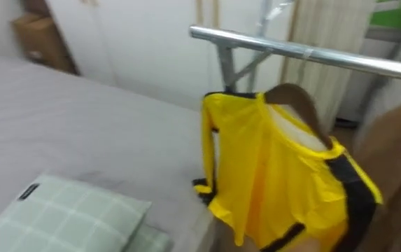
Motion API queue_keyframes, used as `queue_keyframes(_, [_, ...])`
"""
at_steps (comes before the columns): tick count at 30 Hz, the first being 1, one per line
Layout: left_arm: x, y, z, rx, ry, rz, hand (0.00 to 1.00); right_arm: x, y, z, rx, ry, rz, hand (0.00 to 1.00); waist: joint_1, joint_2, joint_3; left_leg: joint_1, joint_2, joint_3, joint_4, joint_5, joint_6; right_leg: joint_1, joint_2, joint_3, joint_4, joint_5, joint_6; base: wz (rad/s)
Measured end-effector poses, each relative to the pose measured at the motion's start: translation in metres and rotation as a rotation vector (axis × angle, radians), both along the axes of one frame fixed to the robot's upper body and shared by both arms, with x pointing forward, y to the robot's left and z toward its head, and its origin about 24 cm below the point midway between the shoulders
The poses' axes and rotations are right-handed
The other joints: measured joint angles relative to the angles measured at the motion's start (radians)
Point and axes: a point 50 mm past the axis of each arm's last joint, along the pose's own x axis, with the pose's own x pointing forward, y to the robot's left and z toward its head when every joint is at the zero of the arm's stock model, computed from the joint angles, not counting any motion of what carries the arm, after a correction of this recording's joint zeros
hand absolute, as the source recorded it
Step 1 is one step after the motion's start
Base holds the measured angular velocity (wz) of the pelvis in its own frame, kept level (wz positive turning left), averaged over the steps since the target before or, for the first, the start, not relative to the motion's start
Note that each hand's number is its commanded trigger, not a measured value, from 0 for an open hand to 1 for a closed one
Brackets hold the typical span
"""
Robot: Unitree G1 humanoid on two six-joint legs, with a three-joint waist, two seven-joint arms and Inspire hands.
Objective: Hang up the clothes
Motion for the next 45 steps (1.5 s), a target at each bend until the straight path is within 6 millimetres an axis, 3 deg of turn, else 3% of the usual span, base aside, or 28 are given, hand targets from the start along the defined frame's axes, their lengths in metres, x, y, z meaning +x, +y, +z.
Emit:
queue_keyframes(1, [0.002, 0.001, 0.001, -0.005, -0.008, -0.006, 0.00, 0.000, -0.002, 0.000, -0.005, 0.000, -0.004, 0.00, -0.005, -0.015, -0.0006, -0.017, 0.005, 0.090, 0.005, 0.017, 0.009, -0.003, -0.025, -0.060, 0.004, -0.015, -0.001, 1.47])
queue_keyframes(2, [0.005, 0.002, 0.001, -0.015, -0.017, -0.014, 0.00, 0.000, -0.006, 0.001, -0.012, -0.003, -0.020, 0.00, -0.005, -0.009, -0.0010, -0.023, 0.032, 0.212, 0.072, -0.009, 0.035, 0.008, -0.034, -0.121, 0.007, -0.029, -0.003, 1.52])
queue_keyframes(3, [0.005, 0.002, 0.001, -0.020, -0.013, -0.015, 0.00, 0.000, -0.008, 0.001, -0.015, -0.005, -0.030, 0.00, -0.007, -0.005, -0.0025, -0.022, 0.041, 0.256, 0.107, -0.027, 0.041, 0.018, -0.038, -0.155, 0.007, -0.034, -0.001, 1.66])
queue_keyframes(4, [0.004, 0.004, 0.002, -0.024, -0.010, -0.018, 0.00, 0.000, -0.011, 0.002, -0.022, -0.007, -0.051, 0.00, -0.021, -0.002, -0.0018, -0.007, 0.060, 0.311, 0.158, -0.052, 0.048, 0.040, -0.051, -0.224, 0.015, -0.048, 0.003, 1.76])
queue_keyframes(5, [0.001, 0.007, 0.002, -0.017, 0.000, -0.017, 0.00, -0.001, -0.014, 0.002, -0.031, -0.008, -0.060, 0.00, -0.033, 0.001, 0.0006, 0.023, 0.070, 0.362, 0.170, -0.073, 0.038, 0.064, -0.056, -0.290, 0.023, -0.060, 0.006, 1.74])
queue_keyframes(6, [0.000, 0.008, 0.002, -0.015, 0.004, -0.016, 0.00, -0.001, -0.014, 0.002, -0.034, -0.008, -0.064, 0.00, -0.036, 0.002, 0.0012, 0.035, 0.076, 0.379, 0.171, -0.083, 0.039, 0.074, -0.057, -0.321, 0.023, -0.067, 0.009, 1.63])
queue_keyframes(8, [0.000, 0.008, 0.002, -0.009, 0.005, -0.020, 0.00, -0.002, -0.017, 0.001, -0.052, 0.004, -0.077, 0.00, -0.044, 0.007, 0.0050, 0.053, 0.087, 0.430, 0.155, -0.105, 0.037, 0.104, -0.068, -0.446, 0.036, -0.092, 0.022, 1.56])
queue_keyframes(12, [-0.002, 0.008, 0.002, -0.006, 0.004, -0.003, 0.00, -0.008, -0.014, -0.002, -0.046, 0.034, -0.081, 0.00, -0.028, -0.004, 0.0025, 0.054, 0.073, 0.447, 0.122, -0.109, 0.039, 0.114, -0.112, -0.526, 0.106, -0.131, 0.046, 0.96])
queue_keyframes(16, [0.002, 0.005, 0.002, 0.017, -0.012, 0.019, 0.00, -0.017, -0.016, -0.008, -0.037, 0.093, -0.099, 0.00, -0.023, -0.015, -0.0041, 0.056, 0.029, 0.402, 0.067, -0.109, 0.065, 0.129, -0.178, -0.580, 0.193, -0.145, 0.058, 0.40])
queue_keyframes(18, [0.000, 0.005, 0.001, 0.018, -0.001, 0.022, 0.00, -0.024, -0.018, -0.011, -0.045, 0.130, -0.113, 0.00, -0.025, -0.015, -0.0046, 0.058, 0.020, 0.380, 0.067, -0.105, 0.071, 0.127, -0.205, -0.557, 0.252, -0.142, 0.063, 0.53])
queue_keyframes(20, [-0.004, 0.006, 0.000, 0.016, 0.007, 0.044, 0.00, -0.036, -0.021, -0.015, -0.045, 0.178, -0.160, 0.00, -0.034, -0.028, -0.0076, 0.073, -0.004, 0.323, 0.063, -0.099, 0.085, 0.124, -0.231, -0.449, 0.317, -0.136, 0.073, 0.68])
queue_keyframes(21, [-0.005, 0.006, 0.000, 0.013, 0.009, 0.058, 0.00, -0.040, -0.022, -0.016, -0.042, 0.189, -0.177, 0.00, -0.036, -0.030, -0.0099, 0.074, -0.008, 0.305, 0.062, -0.099, 0.090, 0.125, -0.232, -0.422, 0.326, -0.131, 0.081, 0.83])
queue_keyframes(22, [-0.006, 0.007, 0.000, 0.006, 0.006, 0.088, 0.00, -0.047, -0.024, -0.018, -0.046, 0.207, -0.203, 0.00, -0.038, -0.030, -0.0117, 0.083, -0.018, 0.263, 0.057, -0.096, 0.098, 0.122, -0.232, -0.364, 0.349, -0.116, 0.095, 0.96])
queue_keyframes(23, [-0.007, 0.009, 0.000, 0.005, 0.005, 0.112, 0.00, -0.052, -0.025, -0.019, -0.048, 0.226, -0.227, 0.00, -0.045, -0.025, -0.0096, 0.092, -0.024, 0.216, 0.049, -0.092, 0.104, 0.104, -0.210, -0.262, 0.346, -0.116, 0.107, 0.97])
queue_keyframes(24, [-0.008, 0.010, 0.000, 0.003, 0.007, 0.132, 0.00, -0.055, -0.025, -0.020, -0.049, 0.234, -0.231, 0.00, -0.049, -0.027, -0.0092, 0.092, -0.023, 0.196, 0.048, -0.090, 0.106, 0.098, -0.189, -0.204, 0.321, -0.119, 0.111, 1.01])
queue_keyframes(25, [-0.014, 0.012, 0.000, 0.004, 0.021, 0.173, 0.00, -0.058, -0.026, -0.020, -0.051, 0.247, -0.247, 0.00, -0.052, -0.030, -0.0079, 0.091, -0.023, 0.158, 0.045, -0.087, 0.106, 0.086, -0.161, -0.105, 0.254, -0.117, 0.121, 0.95])
queue_keyframes(26, [-0.018, 0.015, -0.001, 0.010, 0.036, 0.186, 0.00, -0.060, -0.028, -0.021, -0.058, 0.258, -0.266, 0.00, -0.058, -0.032, -0.0069, 0.091, -0.023, 0.119, 0.045, -0.086, 0.105, 0.070, -0.142, -0.028, 0.183, -0.099, 0.122, 0.99])
queue_keyframes(27, [-0.019, 0.017, -0.001, 0.013, 0.044, 0.188, 0.00, -0.062, -0.029, -0.021, -0.065, 0.266, -0.279, 0.00, -0.062, -0.032, -0.0065, 0.090, -0.023, 0.094, 0.046, -0.086, 0.104, 0.066, -0.132, 0.004, 0.140, -0.080, 0.123, 1.11])
queue_keyframes(28, [-0.021, 0.021, 0.000, 0.026, 0.054, 0.191, 0.00, -0.068, -0.031, -0.022, -0.079, 0.286, -0.301, 0.00, -0.069, -0.039, -0.0045, 0.089, -0.029, 0.047, 0.045, -0.086, 0.097, 0.068, -0.116, 0.075, 0.052, -0.012, 0.129, 1.32])
queue_keyframes(29, [-0.022, 0.028, 0.002, 0.050, 0.057, 0.196, 0.00, -0.072, -0.030, -0.024, -0.083, 0.310, -0.319, 0.00, -0.082, -0.065, 0.0001, 0.093, -0.053, 0.002, 0.041, -0.086, 0.093, 0.070, -0.118, 0.141, 0.000, 0.078, 0.170, 1.38])
queue_keyframes(30, [-0.024, 0.028, 0.002, 0.052, 0.065, 0.206, 0.00, -0.076, -0.032, -0.024, -0.088, 0.323, -0.334, 0.00, -0.085, -0.063, -0.0033, 0.095, -0.060, -0.016, 0.040, -0.088, 0.090, 0.086, -0.116, 0.137, 0.002, 0.070, 0.170, 1.06])
queue_keyframes(32, [-0.031, 0.027, 0.001, 0.053, 0.091, 0.228, 0.00, -0.071, -0.036, -0.023, -0.109, 0.323, -0.362, 0.00, -0.079, -0.056, -0.0008, 0.088, -0.056, -0.072, 0.038, -0.093, 0.067, 0.122, -0.098, 0.109, -0.039, 0.073, 0.171, 0.62])
queue_keyframes(34, [-0.034, 0.024, -0.001, 0.051, 0.100, 0.249, 0.00, -0.069, -0.037, -0.023, -0.119, 0.320, -0.353, 0.00, -0.080, -0.055, -0.0002, 0.089, -0.054, -0.094, 0.021, -0.080, 0.061, 0.132, -0.091, 0.098, -0.057, 0.070, 0.168, 0.33])
queue_keyframes(39, [-0.039, 0.012, -0.004, 0.029, 0.119, 0.266, 0.00, -0.067, -0.034, -0.023, -0.107, 0.325, -0.342, 0.00, -0.080, -0.058, -0.0015, 0.091, -0.053, -0.107, -0.001, -0.066, 0.054, 0.137, -0.088, 0.087, -0.066, 0.055, 0.160, 0.10])
queue_keyframes(43, [-0.039, 0.013, -0.004, 0.030, 0.123, 0.266, 0.00, -0.073, -0.032, -0.025, -0.105, 0.342, -0.347, 0.00, -0.081, -0.075, 0.0064, 0.113, -0.052, -0.104, -0.017, -0.065, 0.054, 0.151, -0.088, 0.091, -0.068, 0.050, 0.164, -0.02])
queue_keyframes(45, [-0.036, 0.015, -0.003, 0.041, 0.116, 0.266, 0.00, -0.075, -0.029, -0.026, -0.102, 0.348, -0.343, 0.00, -0.083, -0.083, 0.0047, 0.117, -0.051, -0.102, -0.020, -0.066, 0.054, 0.153, -0.087, 0.093, -0.068, 0.050, 0.164, -0.02])
